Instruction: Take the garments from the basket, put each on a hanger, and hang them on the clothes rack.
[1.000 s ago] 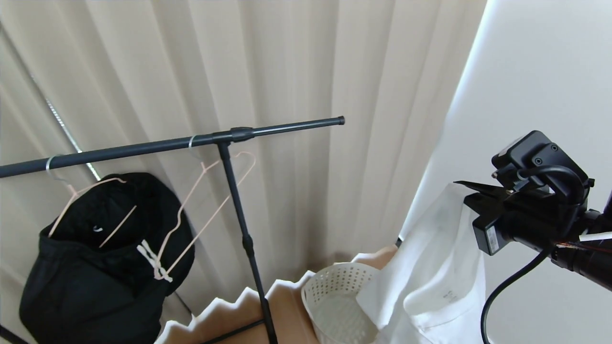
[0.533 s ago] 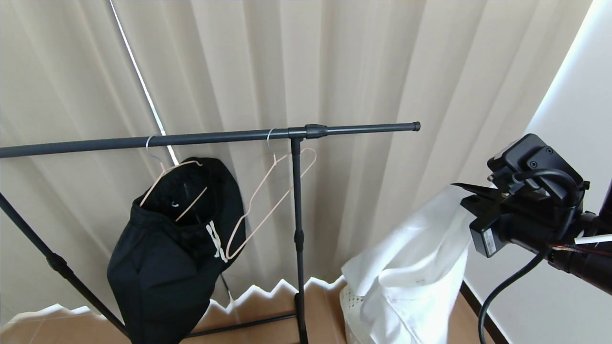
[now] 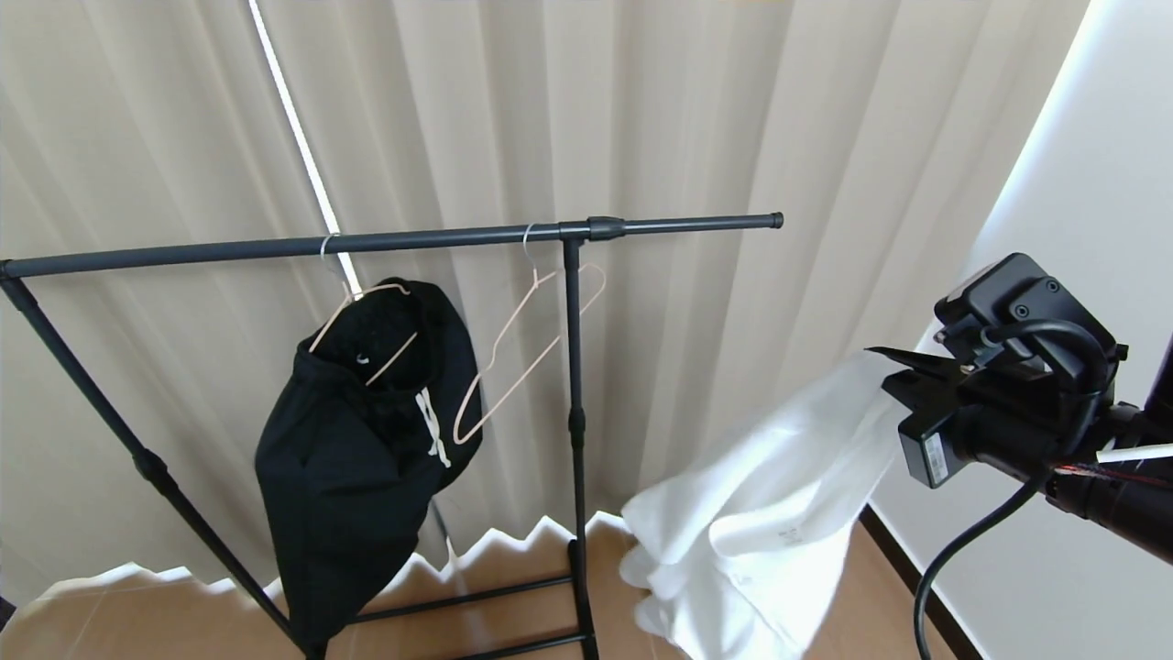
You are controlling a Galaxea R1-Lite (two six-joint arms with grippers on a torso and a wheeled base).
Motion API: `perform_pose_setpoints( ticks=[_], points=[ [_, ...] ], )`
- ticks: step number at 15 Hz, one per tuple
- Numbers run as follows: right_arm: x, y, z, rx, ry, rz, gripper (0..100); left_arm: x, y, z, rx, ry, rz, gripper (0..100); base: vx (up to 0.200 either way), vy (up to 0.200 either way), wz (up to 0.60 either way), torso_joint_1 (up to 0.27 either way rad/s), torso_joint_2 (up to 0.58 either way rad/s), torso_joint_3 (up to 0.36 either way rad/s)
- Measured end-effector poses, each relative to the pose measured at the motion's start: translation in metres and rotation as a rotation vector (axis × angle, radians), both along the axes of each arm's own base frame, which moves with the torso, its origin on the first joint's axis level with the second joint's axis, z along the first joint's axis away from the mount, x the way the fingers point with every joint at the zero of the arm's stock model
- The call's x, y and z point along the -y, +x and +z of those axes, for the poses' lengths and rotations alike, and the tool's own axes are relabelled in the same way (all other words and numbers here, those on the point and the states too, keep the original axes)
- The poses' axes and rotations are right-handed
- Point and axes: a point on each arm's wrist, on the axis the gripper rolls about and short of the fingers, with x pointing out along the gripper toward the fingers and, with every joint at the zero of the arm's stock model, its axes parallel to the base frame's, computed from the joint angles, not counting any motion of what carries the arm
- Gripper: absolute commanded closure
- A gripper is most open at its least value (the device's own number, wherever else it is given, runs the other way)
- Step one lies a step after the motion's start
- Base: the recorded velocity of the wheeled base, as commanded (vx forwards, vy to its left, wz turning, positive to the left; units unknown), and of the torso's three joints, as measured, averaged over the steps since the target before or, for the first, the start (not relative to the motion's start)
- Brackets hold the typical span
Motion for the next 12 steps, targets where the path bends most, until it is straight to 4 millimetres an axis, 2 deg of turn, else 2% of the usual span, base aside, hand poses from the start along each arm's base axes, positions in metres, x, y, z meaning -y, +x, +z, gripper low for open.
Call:
perform_pose_setpoints(
  ticks=[3, 12],
  points=[
    [0.0005, 0.0014, 0.0001, 0.0, 0.002, -0.005, 100, 0.0, 0.0, -0.0001, -0.001, 0.0, 0.002, 0, 0.0, 0.0, 0.6, 0.01, 0.0, 0.002],
    [0.0008, 0.0011, 0.0005, 0.013, 0.008, -0.005, 100, 0.0, 0.0, -0.0001, -0.001, 0.001, 0.0, 0, 0.0, 0.0, 0.0, 0.0, 0.0, 0.0]
  ],
)
